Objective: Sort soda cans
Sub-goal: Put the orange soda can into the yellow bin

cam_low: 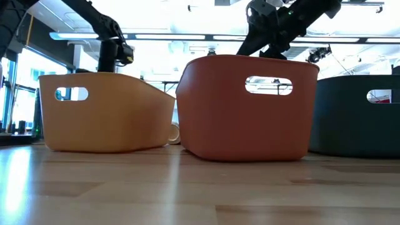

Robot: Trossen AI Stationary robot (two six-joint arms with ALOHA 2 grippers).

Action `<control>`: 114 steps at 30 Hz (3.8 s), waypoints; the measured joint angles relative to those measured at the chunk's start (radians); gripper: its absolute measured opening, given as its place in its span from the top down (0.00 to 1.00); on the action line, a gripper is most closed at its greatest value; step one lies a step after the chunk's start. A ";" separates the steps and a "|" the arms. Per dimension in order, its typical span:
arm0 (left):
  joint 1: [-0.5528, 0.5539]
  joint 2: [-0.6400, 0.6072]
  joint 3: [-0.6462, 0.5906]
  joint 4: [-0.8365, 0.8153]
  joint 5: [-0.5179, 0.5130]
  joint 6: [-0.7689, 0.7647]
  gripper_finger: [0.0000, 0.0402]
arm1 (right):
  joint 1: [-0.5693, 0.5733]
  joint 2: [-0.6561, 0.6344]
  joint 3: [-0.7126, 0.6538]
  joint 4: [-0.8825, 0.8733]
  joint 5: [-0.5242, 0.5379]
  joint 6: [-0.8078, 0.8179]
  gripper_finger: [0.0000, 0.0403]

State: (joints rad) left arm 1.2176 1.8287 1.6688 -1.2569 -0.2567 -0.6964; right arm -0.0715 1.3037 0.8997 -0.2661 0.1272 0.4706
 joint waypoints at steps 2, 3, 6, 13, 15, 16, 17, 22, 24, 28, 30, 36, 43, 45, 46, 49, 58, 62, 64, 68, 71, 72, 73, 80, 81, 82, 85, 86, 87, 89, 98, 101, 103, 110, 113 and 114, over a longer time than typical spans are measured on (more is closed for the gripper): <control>-0.005 0.007 0.000 -0.011 -0.004 0.016 0.15 | 0.000 0.000 0.000 -0.001 0.000 0.000 0.27; -0.009 0.015 0.004 -0.024 -0.009 0.017 0.15 | 0.000 0.000 0.000 -0.001 0.000 0.000 0.27; -0.012 0.051 0.028 -0.057 -0.028 0.017 0.15 | 0.000 0.000 0.000 -0.002 0.000 -0.006 0.27; -0.023 0.118 0.074 -0.162 -0.046 0.037 0.15 | -0.001 0.000 0.000 -0.005 0.001 -0.019 0.27; -0.030 0.124 0.076 -0.176 -0.054 0.044 0.15 | -0.001 0.000 0.000 -0.005 0.001 -0.036 0.27; -0.033 0.129 0.076 -0.180 -0.061 0.044 0.15 | -0.001 0.000 0.000 -0.006 0.002 -0.042 0.27; -0.035 0.135 0.076 -0.183 -0.069 0.044 0.15 | -0.002 0.000 0.000 -0.006 0.002 -0.045 0.27; -0.041 0.156 0.087 -0.191 -0.112 0.015 0.15 | -0.007 0.000 0.000 -0.006 0.002 -0.043 0.27; -0.038 0.156 0.096 -0.189 -0.098 0.018 0.15 | -0.008 0.000 0.000 -0.006 0.002 -0.042 0.27; -0.036 0.157 0.099 -0.229 -0.074 0.048 0.15 | -0.007 0.000 0.000 -0.006 0.002 -0.041 0.27; -0.042 0.163 0.096 -0.235 -0.089 0.047 0.15 | -0.007 0.000 0.000 -0.006 0.002 -0.050 0.27; -0.052 0.197 0.095 -0.248 -0.143 0.023 0.15 | -0.007 0.000 0.000 -0.006 0.001 -0.029 0.27; -0.054 0.201 0.095 -0.249 -0.146 0.035 0.15 | -0.007 0.000 0.000 -0.006 0.018 -0.027 0.27; -0.054 0.201 0.095 -0.235 -0.144 0.032 0.15 | -0.007 0.000 0.000 -0.006 0.019 -0.026 0.27; -0.054 0.201 0.095 -0.228 -0.139 0.030 0.15 | -0.007 0.000 0.000 -0.006 0.019 -0.026 0.27; -0.054 0.197 0.080 -0.188 -0.056 -0.001 0.15 | -0.007 0.000 0.000 -0.006 0.019 -0.026 0.27; -0.059 0.198 0.071 -0.155 0.026 0.013 0.15 | -0.007 0.000 0.000 -0.025 0.018 0.003 0.27; -0.081 0.199 0.071 -0.145 0.041 0.017 0.15 | -0.014 0.000 0.000 -0.025 0.019 0.002 0.27; -0.093 0.199 0.071 -0.148 0.047 0.018 0.15 | -0.014 0.000 0.000 -0.031 0.019 0.002 0.27; -0.101 0.199 0.071 -0.150 0.032 0.044 0.15 | -0.014 0.000 0.000 -0.039 0.019 0.017 0.27; -0.106 0.186 0.071 -0.152 -0.011 0.063 0.15 | -0.014 0.000 0.000 -0.044 0.019 0.026 0.27; -0.106 0.175 0.071 -0.153 -0.020 0.065 0.15 | -0.014 0.000 0.000 -0.044 0.019 0.026 0.27; -0.107 0.165 0.071 -0.154 -0.023 0.068 0.15 | -0.014 0.000 0.000 -0.044 0.019 0.026 0.27; -0.107 0.129 0.071 -0.186 -0.001 0.062 0.15 | -0.014 0.000 0.000 -0.045 0.020 0.021 0.27; -0.110 0.129 0.069 -0.176 0.016 0.061 0.15 | -0.014 0.000 0.000 -0.045 0.020 0.021 0.27; -0.118 0.129 0.059 -0.156 0.033 0.061 0.15 | -0.014 0.000 0.000 -0.045 0.020 0.020 0.27; -0.149 0.130 0.018 -0.139 0.039 0.064 0.15 | -0.014 0.000 0.000 -0.045 0.020 0.019 0.27; -0.156 0.130 0.004 -0.139 0.037 0.074 0.15 | -0.014 0.000 0.000 -0.046 0.020 0.021 0.27; -0.162 0.130 -0.009 -0.140 0.037 0.079 0.15 | -0.014 0.000 0.000 -0.046 0.020 0.024 0.27; -0.170 0.130 -0.025 -0.138 0.024 0.083 0.15 | -0.014 0.000 0.000 -0.046 0.020 0.026 0.27; -0.164 0.019 -0.160 -0.046 0.024 0.075 0.15 | -0.014 0.000 0.000 -0.046 0.020 0.024 0.27; -0.148 -0.020 -0.247 0.040 0.096 0.049 0.15 | -0.014 0.000 0.000 -0.045 0.024 0.026 0.27; -0.143 -0.038 -0.287 0.087 0.107 0.038 0.15 | -0.014 0.000 0.000 -0.045 0.027 0.026 0.27; -0.129 -0.046 -0.314 0.172 0.114 0.061 0.15 | -0.014 0.000 0.000 -0.044 0.028 0.072 0.27; -0.129 -0.046 -0.314 0.186 0.113 0.065 0.15 | -0.014 0.000 0.000 -0.044 0.028 0.095 0.27; -0.129 -0.046 -0.314 0.187 0.114 0.066 0.16 | -0.014 0.000 0.000 -0.044 0.028 0.104 0.27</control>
State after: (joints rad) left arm 1.0889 1.7832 1.3544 -1.0702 -0.1426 -0.6305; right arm -0.0853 1.3037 0.8993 -0.3101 0.1551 0.5745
